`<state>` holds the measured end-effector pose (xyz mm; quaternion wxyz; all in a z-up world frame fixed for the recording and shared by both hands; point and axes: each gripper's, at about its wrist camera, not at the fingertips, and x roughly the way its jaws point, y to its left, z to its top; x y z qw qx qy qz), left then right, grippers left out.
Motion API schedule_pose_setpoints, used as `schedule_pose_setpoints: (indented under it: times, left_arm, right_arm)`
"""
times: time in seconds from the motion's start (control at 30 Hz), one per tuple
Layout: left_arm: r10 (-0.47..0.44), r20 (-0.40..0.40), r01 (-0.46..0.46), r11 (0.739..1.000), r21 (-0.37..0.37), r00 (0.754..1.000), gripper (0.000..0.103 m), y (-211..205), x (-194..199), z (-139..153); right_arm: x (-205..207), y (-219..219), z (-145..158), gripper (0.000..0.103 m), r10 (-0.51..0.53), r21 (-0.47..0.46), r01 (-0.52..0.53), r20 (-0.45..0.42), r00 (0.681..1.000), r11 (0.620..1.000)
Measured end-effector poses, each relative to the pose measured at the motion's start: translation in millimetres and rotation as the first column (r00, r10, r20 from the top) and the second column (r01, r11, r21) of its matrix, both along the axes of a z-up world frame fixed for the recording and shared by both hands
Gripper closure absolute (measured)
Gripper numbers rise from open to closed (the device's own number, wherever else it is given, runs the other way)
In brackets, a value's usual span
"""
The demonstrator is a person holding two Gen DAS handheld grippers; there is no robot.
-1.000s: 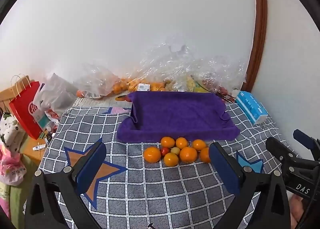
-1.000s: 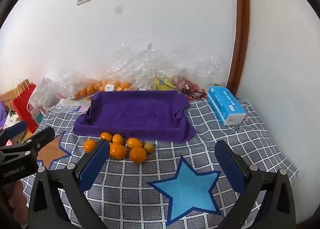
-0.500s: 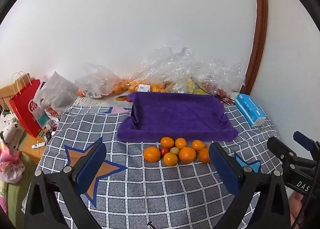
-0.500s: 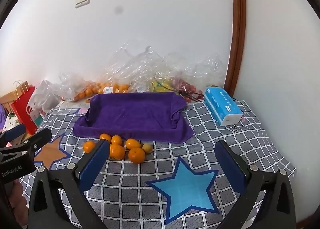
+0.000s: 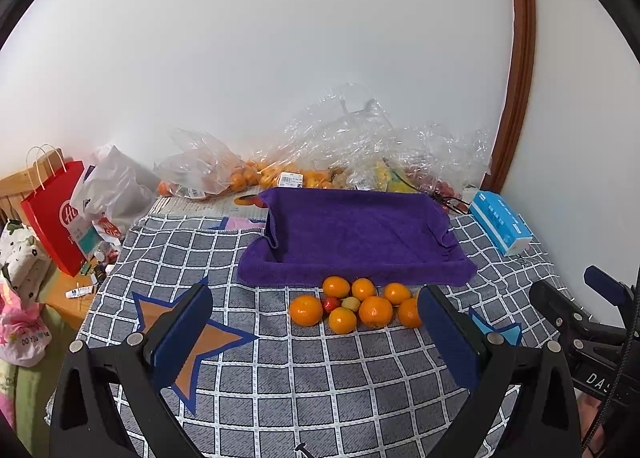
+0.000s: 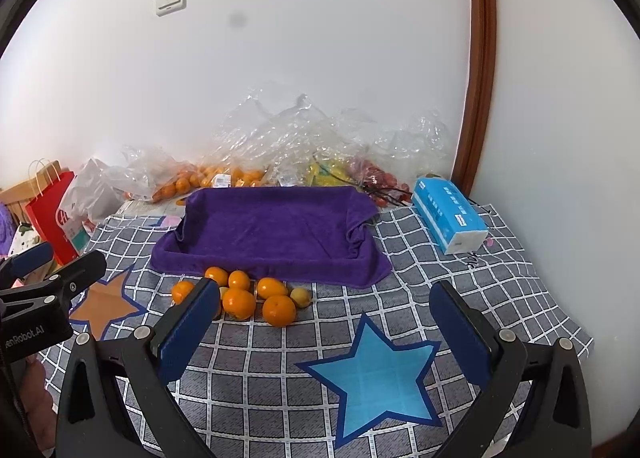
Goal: Organize fruits
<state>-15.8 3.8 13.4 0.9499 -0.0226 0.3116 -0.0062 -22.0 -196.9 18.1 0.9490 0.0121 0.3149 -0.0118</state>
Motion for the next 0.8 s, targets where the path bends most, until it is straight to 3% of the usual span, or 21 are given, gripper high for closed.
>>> schedule_pose_setpoints:
  times: [0.8]
  left_arm:
    - [0.010,0.008,-0.010,1.000,0.001,1.000,0.000,0.3,-3.5,0.3]
  right_arm:
    - [-2.2,5.7,-1.9,0.000,0.001,-0.010,0.000,0.004,1.000,1.000]
